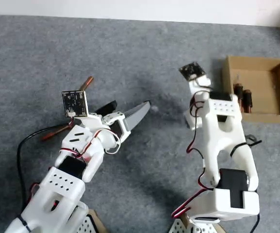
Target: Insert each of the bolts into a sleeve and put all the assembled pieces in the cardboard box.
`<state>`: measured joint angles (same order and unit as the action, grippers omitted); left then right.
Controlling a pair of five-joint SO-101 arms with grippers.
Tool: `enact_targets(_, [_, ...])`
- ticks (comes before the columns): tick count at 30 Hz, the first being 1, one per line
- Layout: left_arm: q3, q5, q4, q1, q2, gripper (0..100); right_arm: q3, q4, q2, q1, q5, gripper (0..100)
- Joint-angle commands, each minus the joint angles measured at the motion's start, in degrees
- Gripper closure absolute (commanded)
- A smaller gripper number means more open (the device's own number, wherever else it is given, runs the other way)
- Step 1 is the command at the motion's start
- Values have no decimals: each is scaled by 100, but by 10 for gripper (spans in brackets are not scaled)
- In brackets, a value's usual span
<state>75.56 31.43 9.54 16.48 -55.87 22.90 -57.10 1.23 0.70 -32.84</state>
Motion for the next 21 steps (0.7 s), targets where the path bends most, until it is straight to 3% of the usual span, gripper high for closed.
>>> enact_targets(1, [-198, -62, -9, -57, -66, 625, -365, -66, 215, -75, 44, 867])
enact_targets(5, [-198, -62, -9, -57, -66, 625, -365, 13, 215, -171, 123, 867])
enact_targets(10, [-198, -62, -9, -57, -66, 625, -365, 400, 215, -286, 1020, 867])
enact_targets(21, [-198, -62, -9, -57, -66, 625, -374, 418, 207, -549, 1468, 867])
